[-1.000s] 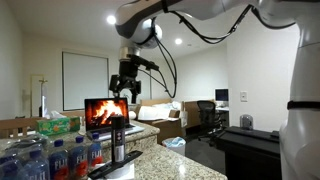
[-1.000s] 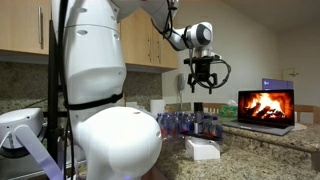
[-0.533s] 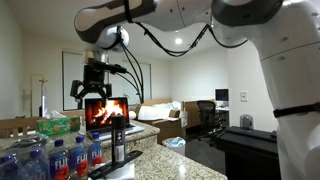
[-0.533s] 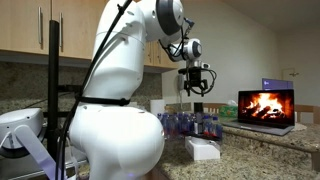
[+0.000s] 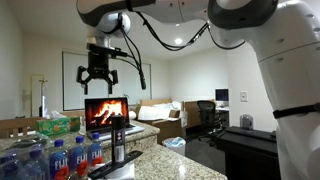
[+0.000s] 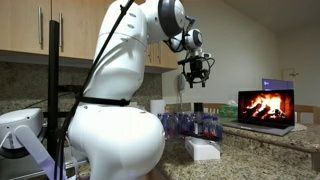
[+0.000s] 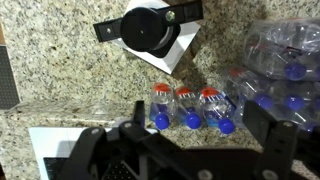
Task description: Put the bottle on the can, then pick the black object and put it on the can, then pick the clear tape and put it on the counter
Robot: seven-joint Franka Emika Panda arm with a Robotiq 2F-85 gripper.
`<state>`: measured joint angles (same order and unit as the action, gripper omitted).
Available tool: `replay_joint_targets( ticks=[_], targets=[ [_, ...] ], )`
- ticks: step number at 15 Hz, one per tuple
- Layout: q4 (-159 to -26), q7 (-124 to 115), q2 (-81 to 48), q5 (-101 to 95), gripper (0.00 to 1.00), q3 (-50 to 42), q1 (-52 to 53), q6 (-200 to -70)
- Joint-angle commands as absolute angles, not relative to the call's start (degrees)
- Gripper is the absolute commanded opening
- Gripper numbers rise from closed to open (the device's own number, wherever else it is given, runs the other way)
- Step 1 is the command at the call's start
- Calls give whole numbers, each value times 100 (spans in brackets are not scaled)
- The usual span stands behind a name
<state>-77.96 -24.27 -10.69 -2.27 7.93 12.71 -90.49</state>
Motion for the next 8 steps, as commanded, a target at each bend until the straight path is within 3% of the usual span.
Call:
replay_joint_targets(
  ticks=[1, 8],
  targets=[
    [-8017, -2527, -907, 63, 100, 690, 1133, -8785],
    [-8501, -2640, -792, 388, 100, 518, 1058, -8869]
  ],
)
